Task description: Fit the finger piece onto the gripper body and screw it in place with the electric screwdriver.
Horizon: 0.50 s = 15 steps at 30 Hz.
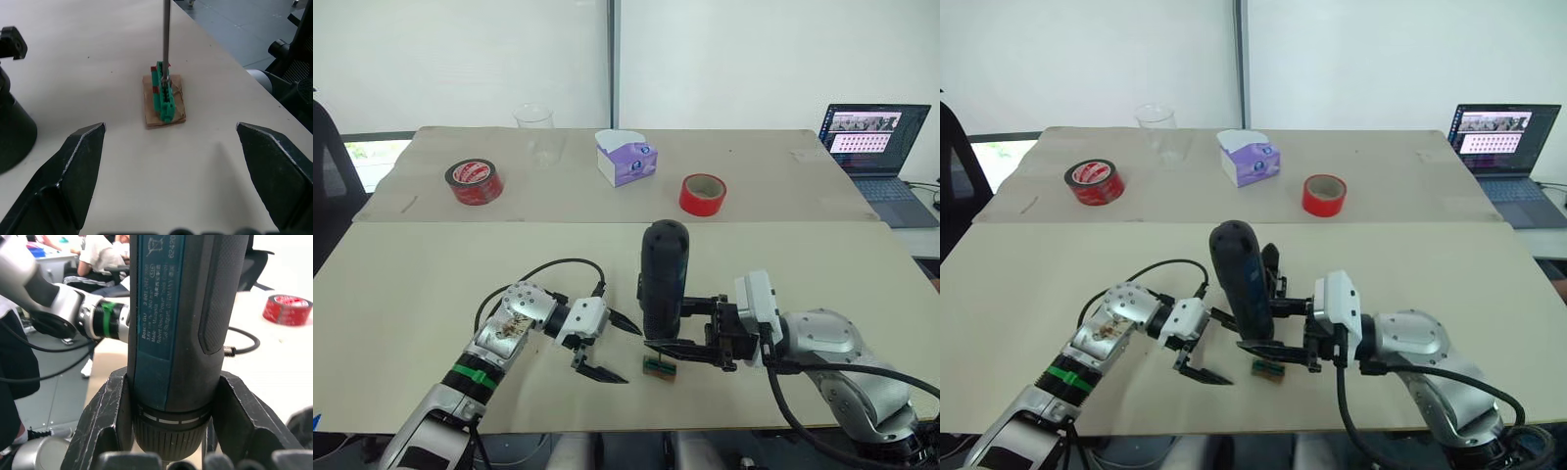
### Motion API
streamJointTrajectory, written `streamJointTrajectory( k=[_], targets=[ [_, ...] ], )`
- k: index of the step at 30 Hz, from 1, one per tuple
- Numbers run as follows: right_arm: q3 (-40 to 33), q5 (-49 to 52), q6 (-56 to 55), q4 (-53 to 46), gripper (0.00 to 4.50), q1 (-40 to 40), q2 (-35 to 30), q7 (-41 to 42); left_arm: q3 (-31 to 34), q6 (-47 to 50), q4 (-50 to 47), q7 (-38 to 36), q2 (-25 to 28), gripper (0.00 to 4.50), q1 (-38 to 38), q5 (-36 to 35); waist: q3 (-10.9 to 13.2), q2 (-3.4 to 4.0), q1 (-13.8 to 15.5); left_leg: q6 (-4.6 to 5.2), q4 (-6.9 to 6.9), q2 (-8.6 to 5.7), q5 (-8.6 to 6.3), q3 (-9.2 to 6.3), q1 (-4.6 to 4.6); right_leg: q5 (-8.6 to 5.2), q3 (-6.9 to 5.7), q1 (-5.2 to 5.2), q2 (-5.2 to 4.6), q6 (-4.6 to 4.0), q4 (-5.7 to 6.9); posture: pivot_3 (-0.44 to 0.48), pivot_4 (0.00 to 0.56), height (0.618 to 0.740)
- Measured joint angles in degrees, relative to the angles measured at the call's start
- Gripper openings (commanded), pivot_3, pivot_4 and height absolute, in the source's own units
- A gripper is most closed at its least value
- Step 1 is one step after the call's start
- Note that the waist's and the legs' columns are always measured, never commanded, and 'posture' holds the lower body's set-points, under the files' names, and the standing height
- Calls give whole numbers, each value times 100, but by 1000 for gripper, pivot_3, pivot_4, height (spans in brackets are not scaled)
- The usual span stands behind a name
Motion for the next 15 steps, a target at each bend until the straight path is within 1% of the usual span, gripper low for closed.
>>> streamJointTrajectory(
  k=[7, 10, 13, 15],
  targets=[
    [-236, 784, 581, -288, 1887, -518, -108, -435, 349, 689, -552, 105, 358, 4500, 149, -432, 0, 0, 1, 0, 0, 3, 0, -1, 0, 0, -1, 0, -1, 0, -1, 0, 150, 740],
    [-326, 1161, 856, -315, 1887, -809, -209, -638, 587, 959, -680, 298, 457, 4500, 180, -555, 0, 0, 6, 0, 1, 3, 0, -2, 1, 0, -1, 1, -2, 0, -1, 0, 150, 740],
    [-412, 1469, 1120, -303, 1887, -1138, -255, -850, 810, 1207, -695, 813, 351, 4500, 179, -554, 0, 0, 8, 0, 0, 2, 0, -1, 1, 0, -1, 2, -3, 0, -1, 0, 150, 740],
    [-481, 1629, 1255, -241, 1887, -1390, -283, -940, 878, 1413, -682, 1265, 129, 4500, 169, -527, 0, 0, 13, 0, 1, 0, 0, -2, 0, 0, -1, 2, -4, 1, -2, 0, 150, 740]
  ],
)
